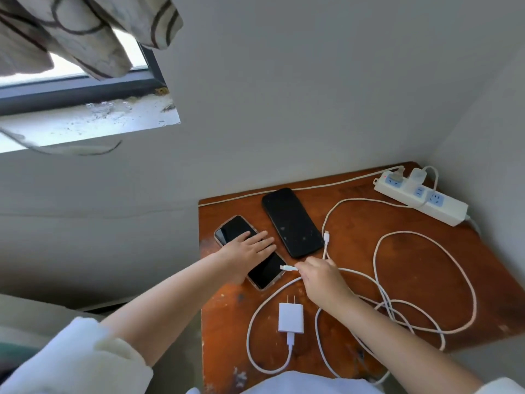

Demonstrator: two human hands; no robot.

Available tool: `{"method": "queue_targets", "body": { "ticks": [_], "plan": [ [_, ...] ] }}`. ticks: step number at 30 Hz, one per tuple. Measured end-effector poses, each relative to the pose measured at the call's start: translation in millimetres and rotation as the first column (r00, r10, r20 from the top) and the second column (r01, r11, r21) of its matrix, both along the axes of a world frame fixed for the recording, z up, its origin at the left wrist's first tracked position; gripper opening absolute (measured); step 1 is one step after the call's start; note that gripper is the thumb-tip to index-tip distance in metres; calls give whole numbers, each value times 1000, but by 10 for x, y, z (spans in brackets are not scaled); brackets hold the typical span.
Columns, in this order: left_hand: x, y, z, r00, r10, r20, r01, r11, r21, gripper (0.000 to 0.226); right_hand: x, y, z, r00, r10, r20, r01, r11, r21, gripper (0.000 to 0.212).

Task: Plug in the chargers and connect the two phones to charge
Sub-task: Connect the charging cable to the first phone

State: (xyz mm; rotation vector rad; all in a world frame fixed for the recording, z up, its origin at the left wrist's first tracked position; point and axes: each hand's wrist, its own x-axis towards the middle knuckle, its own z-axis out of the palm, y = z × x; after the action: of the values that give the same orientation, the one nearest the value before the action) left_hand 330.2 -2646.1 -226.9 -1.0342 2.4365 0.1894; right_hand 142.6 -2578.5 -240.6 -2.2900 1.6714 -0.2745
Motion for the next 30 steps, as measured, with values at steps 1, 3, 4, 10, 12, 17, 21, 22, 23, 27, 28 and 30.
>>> {"method": "queue_targets", "body": {
  "ticks": [1,3,4,10,12,17,21,22,23,27,28,30],
  "plan": [
    [-47,-41,19,999,-36,16,36,999,11,86,0,0,-5,1000,4,2,-4,1000,8,29],
    [-120,-91,52,997,-80,23,79,996,37,84,-6,3,-25,1000,11,13,-11,1000,5,29],
    [-141,-107,68,997,-81,17,81,995,51,83,-7,12,-23,1000,-2,17,3,1000,-7,28],
    [-70,-129,209,992,109,-68,-99,985,142,92,-37,22,83,998,-70,5,69,956,-284,31],
    [-16,-94,247,966,203,-160,-182,974,133,93,-42,-2,117,998,-63,9,63,933,-354,27],
    [80,26,262,904,252,-345,-245,967,66,93,-43,-40,230,996,-85,37,92,906,-412,22],
    [102,94,245,901,214,-377,-213,976,45,92,-62,-23,335,996,-82,44,93,907,-412,22],
    [98,102,244,902,211,-377,-209,977,45,92,-58,-13,356,997,-72,43,83,910,-407,23],
    [93,106,242,902,210,-378,-209,977,44,92,-52,-4,370,997,-66,34,74,912,-403,23],
    [78,98,239,896,220,-385,-217,975,52,92,-41,5,392,996,-89,33,95,919,-382,23],
    [77,93,240,894,224,-388,-220,974,55,92,-48,0,394,994,-100,41,108,918,-382,23],
    [81,81,240,887,232,-399,-228,972,58,92,-63,-12,398,992,-116,52,127,912,-389,21]
  ]
}}
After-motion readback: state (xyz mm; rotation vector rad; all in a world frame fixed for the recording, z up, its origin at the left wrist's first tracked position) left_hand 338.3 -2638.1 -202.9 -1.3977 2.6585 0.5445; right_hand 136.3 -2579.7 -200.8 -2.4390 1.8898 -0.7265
